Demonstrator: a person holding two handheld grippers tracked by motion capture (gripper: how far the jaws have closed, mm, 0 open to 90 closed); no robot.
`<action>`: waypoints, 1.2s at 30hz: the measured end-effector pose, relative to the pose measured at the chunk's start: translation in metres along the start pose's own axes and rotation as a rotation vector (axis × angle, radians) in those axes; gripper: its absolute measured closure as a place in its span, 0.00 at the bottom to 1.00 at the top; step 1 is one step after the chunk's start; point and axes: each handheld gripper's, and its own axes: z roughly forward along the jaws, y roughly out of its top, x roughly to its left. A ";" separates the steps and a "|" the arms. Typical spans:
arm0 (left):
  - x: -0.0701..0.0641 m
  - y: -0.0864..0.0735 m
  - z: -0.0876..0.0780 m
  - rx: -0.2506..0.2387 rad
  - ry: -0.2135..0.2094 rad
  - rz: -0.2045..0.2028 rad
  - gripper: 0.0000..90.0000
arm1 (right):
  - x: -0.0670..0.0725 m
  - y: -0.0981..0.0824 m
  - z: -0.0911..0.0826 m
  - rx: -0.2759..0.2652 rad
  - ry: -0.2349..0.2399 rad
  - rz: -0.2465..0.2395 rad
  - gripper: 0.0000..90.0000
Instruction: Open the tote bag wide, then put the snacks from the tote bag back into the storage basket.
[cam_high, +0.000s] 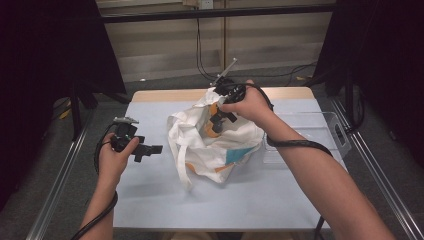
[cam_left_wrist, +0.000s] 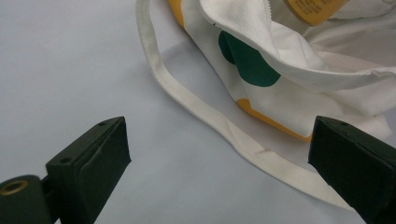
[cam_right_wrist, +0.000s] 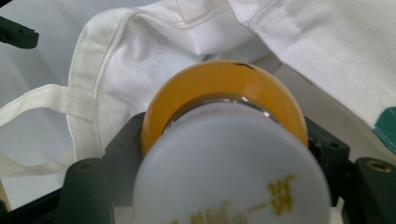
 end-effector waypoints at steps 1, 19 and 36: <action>-0.001 0.000 0.001 0.001 -0.002 -0.002 0.06 | 0.001 0.000 -0.001 0.001 0.003 0.009 0.33; -0.004 0.005 0.007 0.010 -0.021 0.012 0.06 | -0.006 -0.001 -0.017 0.086 0.005 0.019 0.33; -0.002 0.005 0.008 0.016 -0.028 0.015 0.06 | -0.006 0.000 -0.029 0.101 0.021 0.027 0.33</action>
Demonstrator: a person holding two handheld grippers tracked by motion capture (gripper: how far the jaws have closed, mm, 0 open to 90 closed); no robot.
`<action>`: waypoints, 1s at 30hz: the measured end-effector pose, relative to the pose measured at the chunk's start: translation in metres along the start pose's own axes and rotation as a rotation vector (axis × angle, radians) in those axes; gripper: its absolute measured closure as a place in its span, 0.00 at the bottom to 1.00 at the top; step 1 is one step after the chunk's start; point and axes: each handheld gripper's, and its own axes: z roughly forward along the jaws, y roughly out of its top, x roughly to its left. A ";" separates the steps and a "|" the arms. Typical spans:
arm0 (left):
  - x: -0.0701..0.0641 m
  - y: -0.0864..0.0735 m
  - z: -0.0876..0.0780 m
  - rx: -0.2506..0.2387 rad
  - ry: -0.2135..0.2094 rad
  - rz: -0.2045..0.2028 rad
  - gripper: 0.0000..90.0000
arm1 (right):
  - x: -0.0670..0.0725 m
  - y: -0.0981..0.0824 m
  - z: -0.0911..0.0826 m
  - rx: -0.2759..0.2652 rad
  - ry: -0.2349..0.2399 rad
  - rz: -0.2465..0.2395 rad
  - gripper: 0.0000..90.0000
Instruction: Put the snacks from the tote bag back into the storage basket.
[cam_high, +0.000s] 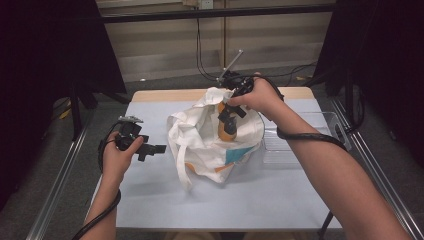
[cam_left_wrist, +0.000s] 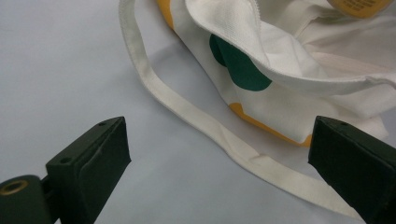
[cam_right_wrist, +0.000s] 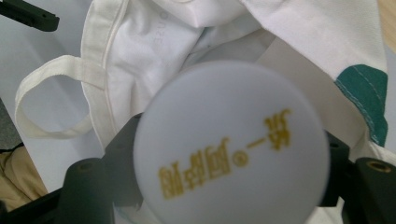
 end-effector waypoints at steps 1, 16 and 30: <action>0.000 0.000 0.000 -0.001 0.000 0.000 0.06 | 0.000 0.000 -0.001 0.000 -0.003 -0.002 0.33; 0.002 -0.006 0.001 0.011 -0.001 -0.017 0.06 | -0.002 0.001 -0.014 0.015 -0.001 -0.005 0.33; 0.002 -0.005 0.002 0.005 -0.001 -0.020 0.06 | -0.007 -0.002 -0.029 0.024 0.003 0.008 0.33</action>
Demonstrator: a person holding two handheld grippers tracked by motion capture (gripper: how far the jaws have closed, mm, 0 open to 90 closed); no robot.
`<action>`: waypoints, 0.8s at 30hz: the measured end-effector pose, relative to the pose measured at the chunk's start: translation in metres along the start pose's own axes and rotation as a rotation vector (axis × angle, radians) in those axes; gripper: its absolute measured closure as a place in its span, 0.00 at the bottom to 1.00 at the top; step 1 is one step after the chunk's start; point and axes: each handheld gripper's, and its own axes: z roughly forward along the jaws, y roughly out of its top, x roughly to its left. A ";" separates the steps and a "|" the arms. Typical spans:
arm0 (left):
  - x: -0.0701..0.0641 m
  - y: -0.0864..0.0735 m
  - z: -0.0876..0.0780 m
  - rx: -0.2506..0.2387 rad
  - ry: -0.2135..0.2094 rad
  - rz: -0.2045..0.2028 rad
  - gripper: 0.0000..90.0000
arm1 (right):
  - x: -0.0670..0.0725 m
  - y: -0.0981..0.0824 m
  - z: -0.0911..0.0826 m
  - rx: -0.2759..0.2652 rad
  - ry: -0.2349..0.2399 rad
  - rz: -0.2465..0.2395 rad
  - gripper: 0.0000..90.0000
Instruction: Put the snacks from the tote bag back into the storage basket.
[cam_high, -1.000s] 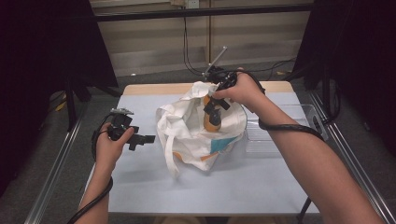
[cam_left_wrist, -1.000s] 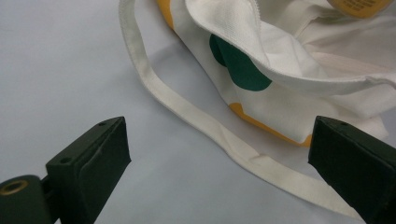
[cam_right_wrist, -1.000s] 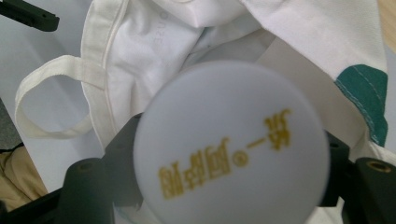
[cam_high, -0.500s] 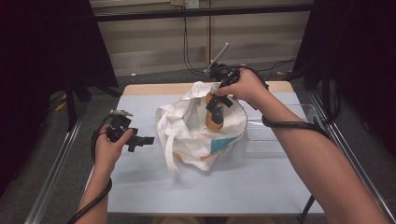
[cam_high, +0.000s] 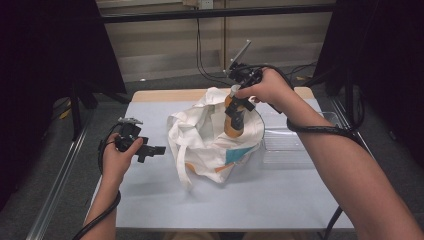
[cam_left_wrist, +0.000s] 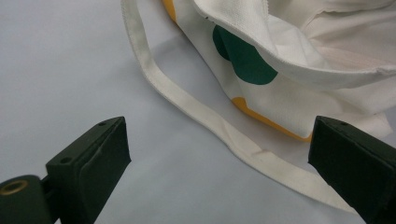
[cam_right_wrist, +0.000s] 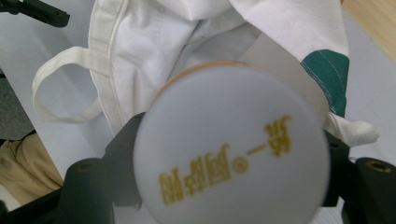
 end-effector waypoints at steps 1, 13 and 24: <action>0.000 0.000 0.000 0.003 0.001 0.004 0.06 | 0.000 0.000 -0.001 0.000 -0.002 0.003 0.33; 0.001 0.000 -0.001 0.004 0.006 0.007 0.06 | -0.003 -0.002 -0.013 0.001 0.000 0.010 0.33; 0.002 -0.002 -0.001 0.006 0.008 -0.005 0.06 | -0.005 -0.004 -0.023 0.015 0.001 0.027 0.33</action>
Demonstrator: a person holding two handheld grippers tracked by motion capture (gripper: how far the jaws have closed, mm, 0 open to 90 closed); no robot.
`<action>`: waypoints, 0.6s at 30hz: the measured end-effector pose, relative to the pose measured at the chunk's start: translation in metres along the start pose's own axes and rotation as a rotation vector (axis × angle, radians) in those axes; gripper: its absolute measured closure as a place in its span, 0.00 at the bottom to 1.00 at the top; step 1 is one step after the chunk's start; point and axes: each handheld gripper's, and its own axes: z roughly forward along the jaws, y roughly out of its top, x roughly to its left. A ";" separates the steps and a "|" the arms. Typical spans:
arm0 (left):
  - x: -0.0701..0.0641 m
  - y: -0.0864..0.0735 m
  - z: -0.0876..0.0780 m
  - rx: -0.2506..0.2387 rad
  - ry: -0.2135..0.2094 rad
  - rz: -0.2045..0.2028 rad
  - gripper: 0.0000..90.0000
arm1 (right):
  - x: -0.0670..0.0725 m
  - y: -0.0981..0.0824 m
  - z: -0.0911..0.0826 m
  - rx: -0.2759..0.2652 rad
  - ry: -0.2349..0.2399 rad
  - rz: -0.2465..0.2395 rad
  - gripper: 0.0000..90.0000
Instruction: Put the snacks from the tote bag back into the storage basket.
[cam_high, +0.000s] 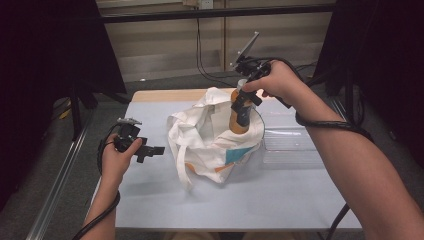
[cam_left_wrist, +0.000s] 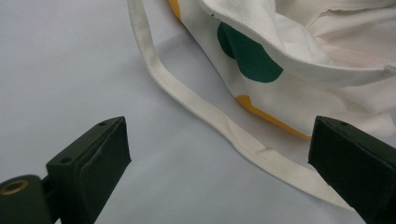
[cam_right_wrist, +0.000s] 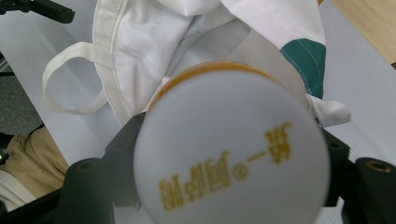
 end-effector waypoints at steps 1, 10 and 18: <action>0.000 0.000 0.000 0.001 -0.001 0.002 0.06 | 0.000 0.000 -0.001 0.000 0.001 0.005 0.33; 0.000 0.000 0.000 0.002 0.003 -0.003 0.06 | -0.004 -0.006 -0.010 -0.002 -0.003 0.025 0.33; 0.000 0.000 -0.001 0.007 0.003 0.004 0.06 | -0.009 -0.011 -0.019 -0.005 -0.008 0.039 0.33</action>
